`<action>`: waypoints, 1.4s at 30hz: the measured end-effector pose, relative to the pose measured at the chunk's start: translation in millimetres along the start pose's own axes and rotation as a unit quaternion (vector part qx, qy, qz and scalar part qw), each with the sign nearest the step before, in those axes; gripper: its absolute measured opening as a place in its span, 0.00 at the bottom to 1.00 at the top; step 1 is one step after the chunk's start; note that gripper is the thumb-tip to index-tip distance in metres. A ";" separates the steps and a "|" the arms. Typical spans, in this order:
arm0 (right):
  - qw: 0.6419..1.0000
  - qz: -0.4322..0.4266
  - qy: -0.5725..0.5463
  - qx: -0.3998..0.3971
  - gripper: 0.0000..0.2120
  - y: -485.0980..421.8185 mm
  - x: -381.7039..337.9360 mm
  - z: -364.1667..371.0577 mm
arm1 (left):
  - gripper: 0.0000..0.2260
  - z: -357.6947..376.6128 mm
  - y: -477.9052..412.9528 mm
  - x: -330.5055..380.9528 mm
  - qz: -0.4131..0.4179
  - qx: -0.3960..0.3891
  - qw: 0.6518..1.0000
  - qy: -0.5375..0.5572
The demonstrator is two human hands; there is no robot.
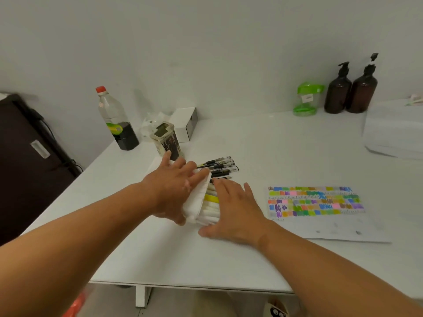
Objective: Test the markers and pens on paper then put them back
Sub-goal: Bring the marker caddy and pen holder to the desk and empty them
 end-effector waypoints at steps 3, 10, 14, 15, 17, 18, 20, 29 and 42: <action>0.998 0.000 -0.017 0.052 0.53 -7.7 -12.2 1.7 | 0.58 0.4 -3.8 4.5 -0.008 0.011 0.999 0.042; 0.996 -0.039 0.067 0.037 0.40 -26.2 -7.9 -2.9 | 0.58 10.5 -1.7 -22.9 -0.011 -0.003 0.996 0.084; 0.994 -0.035 0.096 -0.041 0.46 -32.9 10.6 -11.2 | 0.60 26.6 11.8 -53.3 -0.035 -0.037 0.995 0.086; 0.993 -0.033 0.097 -0.061 0.50 -34.5 12.2 -12.0 | 0.60 30.7 14.4 -55.8 -0.042 -0.042 0.994 0.095; 0.991 -0.033 0.097 -0.086 0.56 -37.4 6.2 -8.3 | 0.60 35.5 14.0 -50.2 -0.046 -0.042 0.991 0.120; 0.990 -0.036 0.100 -0.088 0.57 -38.8 -0.1 -3.7 | 0.60 36.3 11.2 -44.0 -0.042 -0.037 0.990 0.132; 0.990 -0.039 0.114 -0.075 0.53 -43.1 -11.9 5.7 | 0.60 37.7 5.0 -31.9 -0.032 -0.026 0.989 0.144; 0.984 -0.034 0.146 -0.096 0.39 -60.3 -4.9 0.7 | 0.61 75.9 39.1 -86.7 -0.128 -0.004 0.963 0.237; 0.983 -0.029 0.149 -0.104 0.45 -65.8 -2.3 3.8 | 0.52 133.6 77.1 -114.0 -0.376 0.252 0.615 0.645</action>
Point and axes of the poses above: each hand's wrist, its own y-axis away from the middle knuckle, its own z-axis out of the palm, x = y × z, the point moved 4 cm from there along -y, towards the middle knuckle, and after that the axes turned 3 degrees about -y, right-handed, at the moved point
